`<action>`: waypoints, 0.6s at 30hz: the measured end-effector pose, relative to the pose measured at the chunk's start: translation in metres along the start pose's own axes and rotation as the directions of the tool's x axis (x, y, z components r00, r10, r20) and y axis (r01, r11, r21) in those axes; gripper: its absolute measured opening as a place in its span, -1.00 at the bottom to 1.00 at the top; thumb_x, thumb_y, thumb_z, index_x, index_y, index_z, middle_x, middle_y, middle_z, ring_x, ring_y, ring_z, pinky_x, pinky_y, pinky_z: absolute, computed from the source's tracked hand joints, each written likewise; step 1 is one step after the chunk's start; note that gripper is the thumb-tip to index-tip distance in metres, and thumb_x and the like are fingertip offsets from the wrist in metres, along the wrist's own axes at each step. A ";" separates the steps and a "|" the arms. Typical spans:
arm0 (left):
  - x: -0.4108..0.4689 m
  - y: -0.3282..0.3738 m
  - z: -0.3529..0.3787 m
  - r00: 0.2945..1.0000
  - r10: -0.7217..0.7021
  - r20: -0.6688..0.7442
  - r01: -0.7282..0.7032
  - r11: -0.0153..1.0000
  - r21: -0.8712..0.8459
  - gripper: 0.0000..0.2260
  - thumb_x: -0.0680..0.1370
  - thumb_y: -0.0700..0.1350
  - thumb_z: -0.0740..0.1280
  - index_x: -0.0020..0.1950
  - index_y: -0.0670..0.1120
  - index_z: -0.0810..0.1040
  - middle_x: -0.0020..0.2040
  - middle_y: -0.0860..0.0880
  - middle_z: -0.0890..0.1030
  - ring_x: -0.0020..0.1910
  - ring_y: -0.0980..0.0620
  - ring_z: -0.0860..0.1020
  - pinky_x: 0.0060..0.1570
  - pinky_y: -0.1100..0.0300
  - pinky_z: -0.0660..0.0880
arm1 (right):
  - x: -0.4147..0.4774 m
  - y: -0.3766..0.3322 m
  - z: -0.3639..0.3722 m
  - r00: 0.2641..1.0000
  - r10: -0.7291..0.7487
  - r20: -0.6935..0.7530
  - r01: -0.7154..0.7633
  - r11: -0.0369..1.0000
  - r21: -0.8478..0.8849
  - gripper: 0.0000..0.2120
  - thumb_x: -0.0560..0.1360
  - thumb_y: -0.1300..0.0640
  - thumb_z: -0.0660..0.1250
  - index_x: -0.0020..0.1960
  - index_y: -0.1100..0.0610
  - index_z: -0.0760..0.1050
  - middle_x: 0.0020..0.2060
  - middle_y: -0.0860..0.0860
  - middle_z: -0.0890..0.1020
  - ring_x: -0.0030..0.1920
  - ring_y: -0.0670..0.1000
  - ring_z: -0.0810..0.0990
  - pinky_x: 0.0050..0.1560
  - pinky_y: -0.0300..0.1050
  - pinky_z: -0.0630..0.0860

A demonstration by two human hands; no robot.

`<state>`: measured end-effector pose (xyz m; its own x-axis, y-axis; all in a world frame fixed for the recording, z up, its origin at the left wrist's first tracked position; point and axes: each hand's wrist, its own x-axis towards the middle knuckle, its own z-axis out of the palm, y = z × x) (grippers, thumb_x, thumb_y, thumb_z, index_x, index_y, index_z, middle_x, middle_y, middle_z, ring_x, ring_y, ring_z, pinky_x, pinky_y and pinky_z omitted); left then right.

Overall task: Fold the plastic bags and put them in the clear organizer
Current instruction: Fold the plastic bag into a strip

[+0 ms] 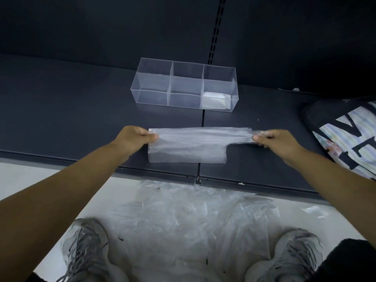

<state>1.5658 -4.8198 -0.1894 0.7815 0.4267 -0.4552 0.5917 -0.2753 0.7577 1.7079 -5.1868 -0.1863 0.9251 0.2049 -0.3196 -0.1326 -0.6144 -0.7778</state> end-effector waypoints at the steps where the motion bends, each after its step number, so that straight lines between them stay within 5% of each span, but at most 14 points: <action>1: 0.007 0.000 0.005 1.000 -0.005 -0.028 0.005 1.000 0.011 -0.64 0.45 0.01 0.47 0.15 -0.18 0.64 0.24 -0.09 0.58 0.24 -0.02 0.51 0.26 0.19 0.35 | 0.007 0.001 0.006 0.998 0.022 -0.052 -0.021 1.000 0.009 -0.87 0.46 0.13 0.45 -0.24 0.14 0.60 -0.39 -0.08 0.56 -0.34 -0.13 0.44 -0.33 -0.41 0.36; 9: 0.024 -0.003 0.029 0.969 0.107 -0.223 -0.027 0.942 0.335 -0.64 0.51 0.12 0.38 -0.23 -0.18 0.60 -0.13 -0.16 0.66 -0.09 -0.13 0.59 -0.17 0.10 0.47 | 0.040 0.014 0.033 0.949 0.119 -0.291 -0.159 0.980 -0.117 -0.64 0.41 -0.06 0.45 -0.36 0.16 0.44 -0.47 0.01 0.44 -0.38 0.01 0.42 -0.40 -0.16 0.31; 11: 0.019 -0.002 0.034 0.913 0.233 -0.334 -0.059 0.887 0.458 -0.73 0.51 0.07 0.39 -0.19 -0.14 0.57 -0.02 -0.18 0.59 0.04 -0.19 0.52 -0.06 0.01 0.44 | 0.041 0.015 0.036 0.941 0.113 -0.318 -0.160 0.979 -0.124 -0.63 0.42 -0.07 0.45 -0.37 0.16 0.44 -0.45 0.00 0.48 -0.36 0.02 0.46 -0.38 -0.15 0.33; 13: 0.011 0.001 0.043 0.785 0.491 -0.379 -0.196 0.776 0.599 -0.82 0.51 -0.07 0.40 0.00 -0.17 0.57 0.11 -0.22 0.51 0.11 -0.25 0.46 0.05 -0.06 0.38 | 0.041 0.014 0.037 0.939 0.105 -0.328 -0.159 0.977 -0.141 -0.64 0.43 -0.07 0.44 -0.32 0.18 0.48 -0.39 0.01 0.54 -0.27 0.06 0.52 -0.29 -0.14 0.35; 16: 0.004 0.001 0.065 0.654 0.756 -0.024 -0.498 0.454 0.738 -0.73 0.58 -0.27 0.26 0.27 -0.27 0.50 0.32 -0.28 0.45 0.30 -0.27 0.43 0.35 -0.06 0.28 | 0.032 0.001 0.041 0.925 0.104 -0.366 -0.184 0.965 -0.189 -0.70 0.45 -0.05 0.43 -0.08 0.20 0.52 -0.12 0.08 0.60 -0.10 0.12 0.55 -0.15 -0.08 0.44; 18: 0.002 -0.006 0.076 0.738 0.659 0.142 -0.520 0.422 0.743 -0.60 0.67 -0.15 0.07 0.49 -0.25 0.22 0.52 -0.20 0.21 0.51 -0.14 0.16 0.49 0.10 -0.09 | 0.022 -0.015 0.052 0.878 -0.011 -0.479 -0.153 0.941 -0.301 -0.71 0.45 0.06 0.41 0.08 0.19 0.49 0.08 0.17 0.53 0.07 0.21 0.52 0.02 0.05 0.47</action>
<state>1.5787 -4.8828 -0.2298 0.9952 0.0109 0.0969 -0.0096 -0.9779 0.2088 1.7115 -5.1335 -0.2102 0.9839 -0.1785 -0.0131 -0.1591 -0.8387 -0.5208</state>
